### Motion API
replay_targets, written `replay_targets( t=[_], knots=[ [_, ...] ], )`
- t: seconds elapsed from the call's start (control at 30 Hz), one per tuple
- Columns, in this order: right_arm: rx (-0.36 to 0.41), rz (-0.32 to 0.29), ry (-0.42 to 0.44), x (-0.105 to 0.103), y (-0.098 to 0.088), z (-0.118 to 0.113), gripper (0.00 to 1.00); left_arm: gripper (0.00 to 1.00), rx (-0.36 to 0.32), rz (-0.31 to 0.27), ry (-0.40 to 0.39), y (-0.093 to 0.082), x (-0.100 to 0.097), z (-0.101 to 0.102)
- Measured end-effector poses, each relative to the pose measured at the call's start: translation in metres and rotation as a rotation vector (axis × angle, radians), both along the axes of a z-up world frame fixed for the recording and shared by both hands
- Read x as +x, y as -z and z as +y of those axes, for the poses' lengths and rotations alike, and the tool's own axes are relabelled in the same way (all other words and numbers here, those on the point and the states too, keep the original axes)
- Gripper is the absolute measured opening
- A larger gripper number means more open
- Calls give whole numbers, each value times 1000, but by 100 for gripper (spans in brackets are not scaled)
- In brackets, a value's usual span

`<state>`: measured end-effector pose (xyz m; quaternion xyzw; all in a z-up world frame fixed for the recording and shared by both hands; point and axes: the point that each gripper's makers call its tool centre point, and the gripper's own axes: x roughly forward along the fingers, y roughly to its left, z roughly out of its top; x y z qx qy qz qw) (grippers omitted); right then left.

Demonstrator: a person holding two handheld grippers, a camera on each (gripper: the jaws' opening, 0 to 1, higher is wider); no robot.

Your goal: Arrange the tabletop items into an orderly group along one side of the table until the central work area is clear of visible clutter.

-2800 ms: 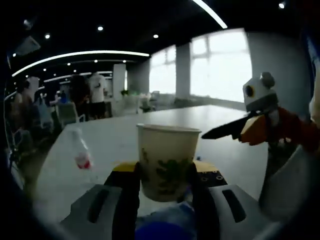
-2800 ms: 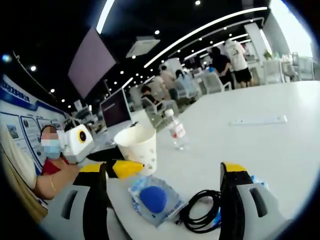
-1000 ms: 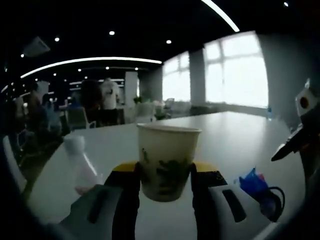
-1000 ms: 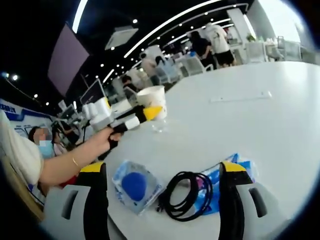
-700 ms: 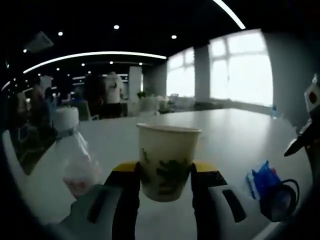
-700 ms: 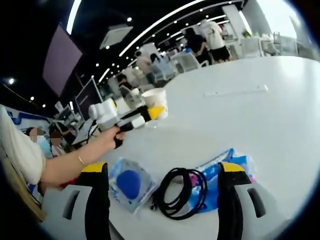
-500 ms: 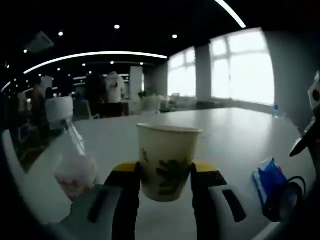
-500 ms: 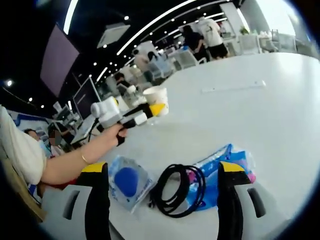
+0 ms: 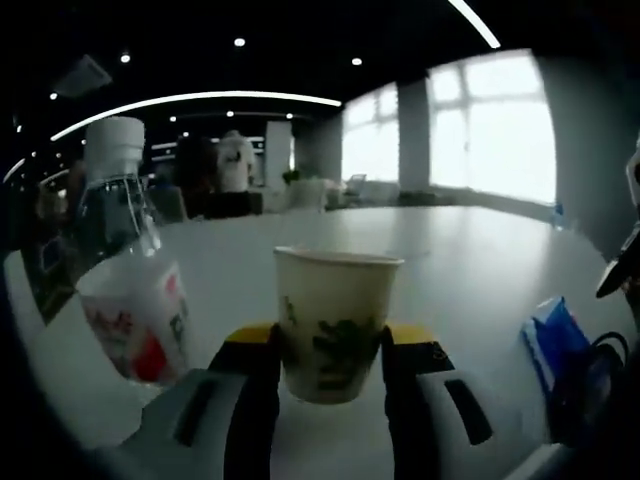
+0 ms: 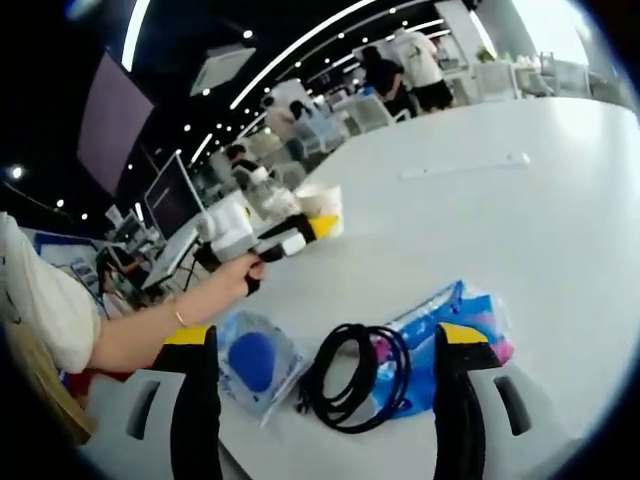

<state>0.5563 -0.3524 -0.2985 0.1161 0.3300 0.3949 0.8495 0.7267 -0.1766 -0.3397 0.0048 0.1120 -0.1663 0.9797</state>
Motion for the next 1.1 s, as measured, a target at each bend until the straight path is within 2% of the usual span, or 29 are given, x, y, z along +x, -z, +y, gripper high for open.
replay_targets(
  t=[0.33,0.43,0.53,0.67,0.83,0.9,1.1],
  knots=[
    [0,16,-3,-1,1,1,88,37,-12,59,-8,17,-3,7],
    [3,19,-6,-1,1,2,88,37,-3,48,-21,16,-4,10],
    [20,21,-7,-1,-2,4,88,37,-14,68,-23,19,-5,10],
    [15,26,-8,0,0,4,88,37,3,88,-29,26,-7,13],
    [12,32,-10,-1,1,5,88,37,18,84,-27,24,-8,13],
    [10,38,-13,-2,2,5,88,37,45,87,-36,25,-8,15],
    [7,46,-20,-3,4,6,88,37,61,98,-39,30,-6,17]
  ],
)
